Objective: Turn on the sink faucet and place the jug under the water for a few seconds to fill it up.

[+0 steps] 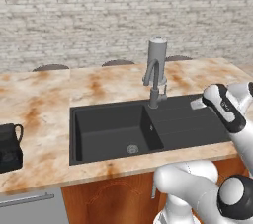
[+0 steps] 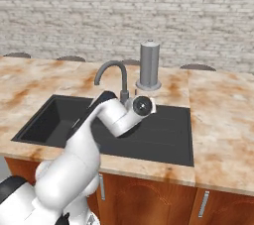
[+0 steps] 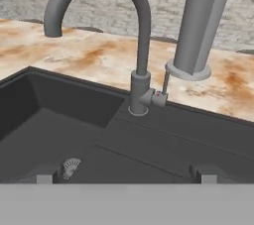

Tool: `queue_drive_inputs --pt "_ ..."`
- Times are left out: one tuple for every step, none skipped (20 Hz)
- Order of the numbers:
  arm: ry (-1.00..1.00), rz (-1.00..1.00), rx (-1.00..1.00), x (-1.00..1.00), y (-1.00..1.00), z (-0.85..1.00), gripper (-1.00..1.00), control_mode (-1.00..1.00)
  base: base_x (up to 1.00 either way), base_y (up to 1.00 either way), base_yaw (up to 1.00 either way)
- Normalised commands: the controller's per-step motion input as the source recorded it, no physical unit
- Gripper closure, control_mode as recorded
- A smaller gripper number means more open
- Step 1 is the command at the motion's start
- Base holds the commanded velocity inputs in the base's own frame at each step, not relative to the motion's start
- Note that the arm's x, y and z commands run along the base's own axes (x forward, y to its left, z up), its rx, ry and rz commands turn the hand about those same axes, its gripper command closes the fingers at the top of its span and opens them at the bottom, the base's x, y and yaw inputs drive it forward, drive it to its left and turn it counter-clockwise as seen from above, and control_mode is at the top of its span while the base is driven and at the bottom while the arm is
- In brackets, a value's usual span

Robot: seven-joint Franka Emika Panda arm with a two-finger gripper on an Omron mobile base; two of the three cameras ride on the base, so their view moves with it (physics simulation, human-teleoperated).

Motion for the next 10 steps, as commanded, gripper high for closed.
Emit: queue_drive_inputs --pt "-0.19 0.18 0.06 0.16 -0.09 0.0 -1.0 -1.0 0.0 0.0 0.0" --pt "-0.11 0.1 0.07 0.55 -0.01 0.0 -1.0 -1.0 0.0 0.0 0.0" --pt "-0.12 0.06 0.05 0.58 0.0 0.0 -1.0 -1.0 0.0 0.0 0.0" --pt "-0.13 0.01 0.03 0.56 0.0 0.0 -1.0 -1.0 0.0 0.0 0.0" --pt "-0.13 0.0 0.06 0.68 0.0 0.0 -1.0 -1.0 0.0 0.0 0.0" --pt "-0.11 0.0 0.08 0.73 0.0 0.0 -1.0 -1.0 0.0 0.0 0.0" --pt "-0.06 0.0 0.08 0.8 0.04 0.0 -1.0 -1.0 0.0 0.0 0.0" --pt "-0.05 0.0 0.07 0.89 0.07 0.03 -1.0 -1.0 0.0 0.0 0.0" --pt "-0.05 0.0 0.07 0.86 0.14 0.0 -1.0 -1.0 0.0 0.0 0.0" --pt "-0.08 0.0 0.06 0.69 0.09 0.0 -1.0 -1.0 0.0 0.0 0.0"
